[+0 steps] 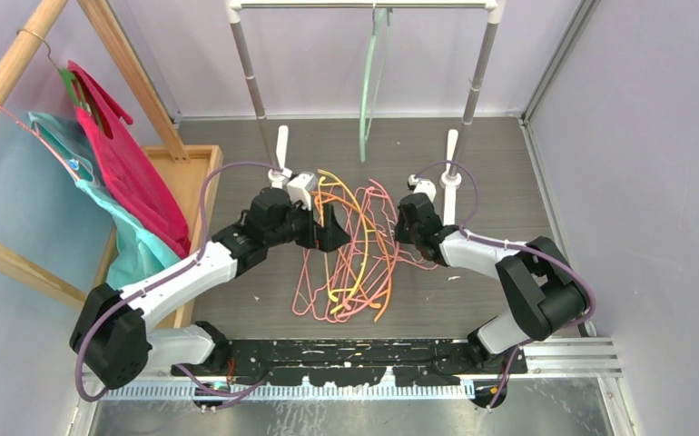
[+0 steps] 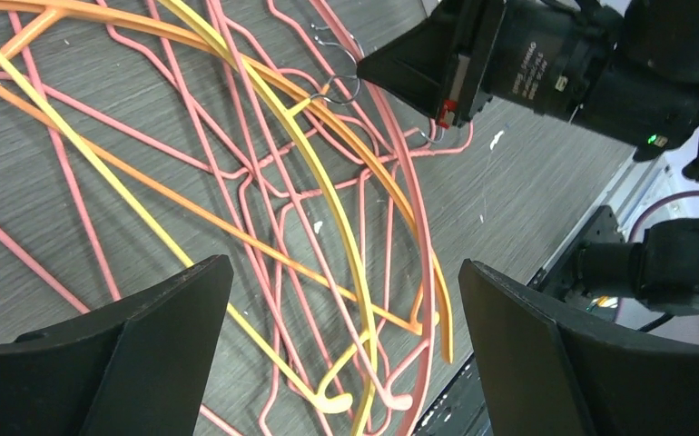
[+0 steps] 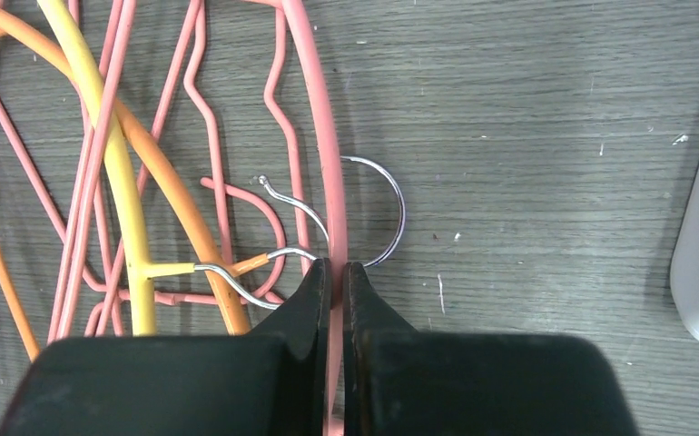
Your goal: Organize the hangers
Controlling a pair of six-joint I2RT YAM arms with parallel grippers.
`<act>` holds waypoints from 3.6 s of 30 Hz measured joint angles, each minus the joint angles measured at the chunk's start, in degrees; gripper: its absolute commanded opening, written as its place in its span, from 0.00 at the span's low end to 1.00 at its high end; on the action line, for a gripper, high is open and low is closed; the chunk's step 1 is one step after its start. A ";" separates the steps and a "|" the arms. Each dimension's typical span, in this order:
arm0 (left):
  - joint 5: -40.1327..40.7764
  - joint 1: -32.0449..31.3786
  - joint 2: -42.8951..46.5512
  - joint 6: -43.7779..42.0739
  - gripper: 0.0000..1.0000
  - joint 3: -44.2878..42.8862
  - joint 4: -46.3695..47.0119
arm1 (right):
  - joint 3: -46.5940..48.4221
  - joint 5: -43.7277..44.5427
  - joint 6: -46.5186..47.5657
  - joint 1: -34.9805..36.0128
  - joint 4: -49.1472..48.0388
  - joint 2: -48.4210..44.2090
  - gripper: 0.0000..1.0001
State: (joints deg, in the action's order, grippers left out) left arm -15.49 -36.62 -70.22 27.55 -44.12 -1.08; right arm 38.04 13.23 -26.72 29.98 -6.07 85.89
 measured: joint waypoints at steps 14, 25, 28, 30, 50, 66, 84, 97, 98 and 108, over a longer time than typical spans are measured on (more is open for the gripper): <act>9.31 -15.69 -0.52 -4.94 0.98 -1.53 -3.65 | 0.00 -2.05 -1.31 -0.13 1.81 -6.10 0.01; 18.32 -23.04 -12.41 -5.01 0.96 -3.78 -3.28 | 0.00 -3.74 -2.10 0.17 1.88 -6.75 0.01; 20.61 -24.57 -14.10 -5.49 0.96 -5.29 -4.46 | 0.11 -3.30 -2.05 0.28 1.88 -6.34 0.01; 21.97 -25.22 -14.51 -5.79 0.95 -6.03 -5.27 | 0.33 -3.15 -2.01 0.33 1.88 -5.55 0.01; 38.51 -28.11 -10.75 -8.02 0.96 -12.39 -15.45 | 4.72 -5.18 -2.19 2.25 1.55 1.90 0.35; 35.10 -31.69 -18.53 -8.74 0.75 -13.22 -11.80 | 4.87 0.87 -2.10 2.64 3.98 -2.99 0.72; 34.80 -33.48 -31.23 -5.57 0.59 -17.29 -10.34 | 0.20 2.12 -1.90 -3.32 5.14 -7.67 0.72; 36.63 -34.14 -33.27 -3.72 0.15 -17.64 -8.50 | -0.98 1.66 -1.84 -4.98 4.96 -7.69 0.71; 36.81 -34.14 -33.29 -3.69 0.07 -17.64 -8.37 | -1.09 1.64 -1.84 -4.98 4.96 -7.72 0.71; 40.15 -34.14 -32.79 -4.17 0.00 -16.90 -8.96 | -1.53 1.64 -1.66 -5.20 4.85 -8.79 0.71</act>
State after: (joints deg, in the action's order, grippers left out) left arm 24.67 -70.76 -103.00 23.38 -61.01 -10.04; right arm 36.51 14.87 -28.38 24.77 -1.21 77.10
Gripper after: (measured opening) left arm 0.027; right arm 0.712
